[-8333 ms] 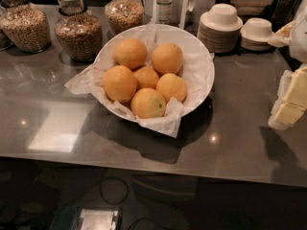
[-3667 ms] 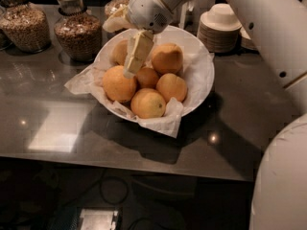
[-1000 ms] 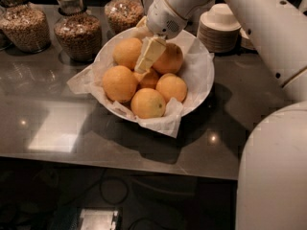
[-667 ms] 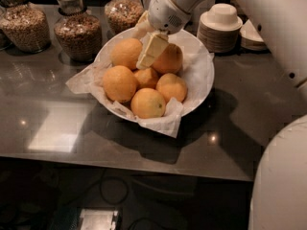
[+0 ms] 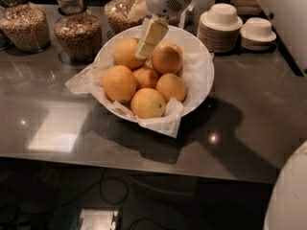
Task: Pick orange from white bowl
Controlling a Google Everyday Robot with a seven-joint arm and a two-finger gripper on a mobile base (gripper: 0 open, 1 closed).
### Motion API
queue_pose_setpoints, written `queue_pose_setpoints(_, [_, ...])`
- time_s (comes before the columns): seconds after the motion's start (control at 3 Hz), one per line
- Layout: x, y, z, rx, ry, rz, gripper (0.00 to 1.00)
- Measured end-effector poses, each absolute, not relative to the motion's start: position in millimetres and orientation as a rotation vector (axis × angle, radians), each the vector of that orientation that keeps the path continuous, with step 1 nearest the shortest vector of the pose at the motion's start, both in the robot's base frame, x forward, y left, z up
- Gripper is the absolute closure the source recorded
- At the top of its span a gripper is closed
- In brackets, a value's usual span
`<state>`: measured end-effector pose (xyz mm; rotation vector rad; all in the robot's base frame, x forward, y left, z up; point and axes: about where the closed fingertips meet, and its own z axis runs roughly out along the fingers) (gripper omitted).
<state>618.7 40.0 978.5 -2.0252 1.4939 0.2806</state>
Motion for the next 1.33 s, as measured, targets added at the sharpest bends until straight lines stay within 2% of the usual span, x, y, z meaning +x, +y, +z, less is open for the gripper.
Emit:
queue_pose_setpoints(0.33, [626.9, 39.5, 972.1, -1.995, 1.479, 0.318, 0.43])
queue_pose_setpoints(0.67, [632.7, 36.0, 960.1, -1.960, 1.490, 0.371, 0.48])
queue_pose_setpoints(1.0, [630.7, 34.2, 945.9, -1.923, 1.507, 0.437, 0.44])
queue_pose_setpoints(1.33, [630.8, 36.3, 933.9, -1.896, 1.508, 0.499, 0.31])
